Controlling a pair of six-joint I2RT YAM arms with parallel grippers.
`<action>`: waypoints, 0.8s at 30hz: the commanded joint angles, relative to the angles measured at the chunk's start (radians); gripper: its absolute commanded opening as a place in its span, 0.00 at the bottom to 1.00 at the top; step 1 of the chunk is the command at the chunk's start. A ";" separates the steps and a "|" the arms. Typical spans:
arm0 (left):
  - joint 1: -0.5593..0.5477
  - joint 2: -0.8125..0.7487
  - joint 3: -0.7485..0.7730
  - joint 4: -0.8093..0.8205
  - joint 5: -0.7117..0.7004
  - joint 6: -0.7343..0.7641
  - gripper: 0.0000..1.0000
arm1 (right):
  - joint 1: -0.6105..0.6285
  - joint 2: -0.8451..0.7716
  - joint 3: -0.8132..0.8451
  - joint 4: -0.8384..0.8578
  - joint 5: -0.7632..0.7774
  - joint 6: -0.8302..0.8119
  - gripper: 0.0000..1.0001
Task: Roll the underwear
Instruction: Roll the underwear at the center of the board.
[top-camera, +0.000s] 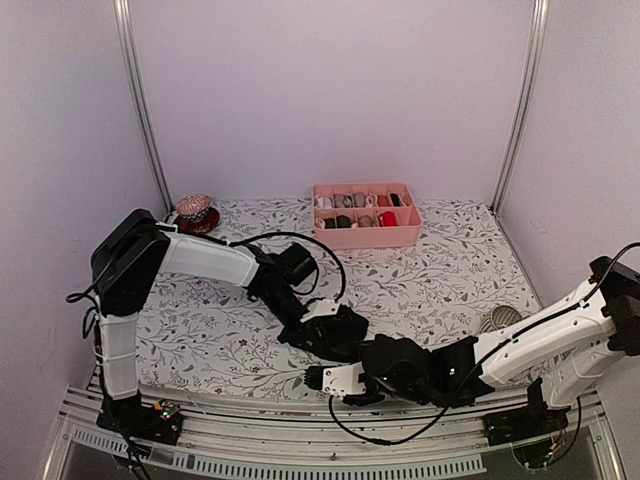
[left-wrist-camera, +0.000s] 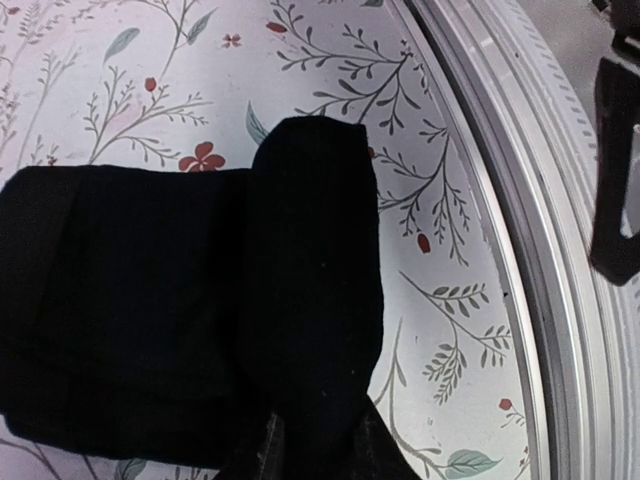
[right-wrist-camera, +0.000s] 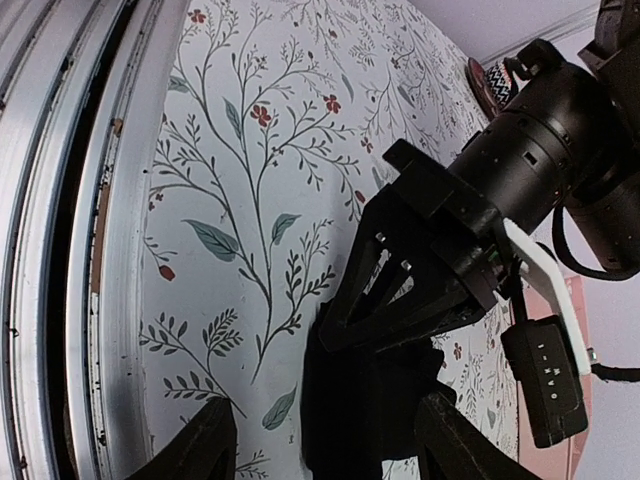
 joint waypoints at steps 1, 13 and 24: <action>0.010 0.074 -0.020 -0.144 -0.018 -0.003 0.21 | 0.005 0.096 0.042 -0.040 0.082 -0.004 0.63; 0.010 0.083 -0.016 -0.144 -0.028 -0.012 0.22 | -0.053 0.269 0.120 -0.016 0.195 0.016 0.65; 0.009 0.082 -0.017 -0.142 -0.039 -0.015 0.22 | -0.112 0.304 0.177 -0.158 0.087 0.112 0.48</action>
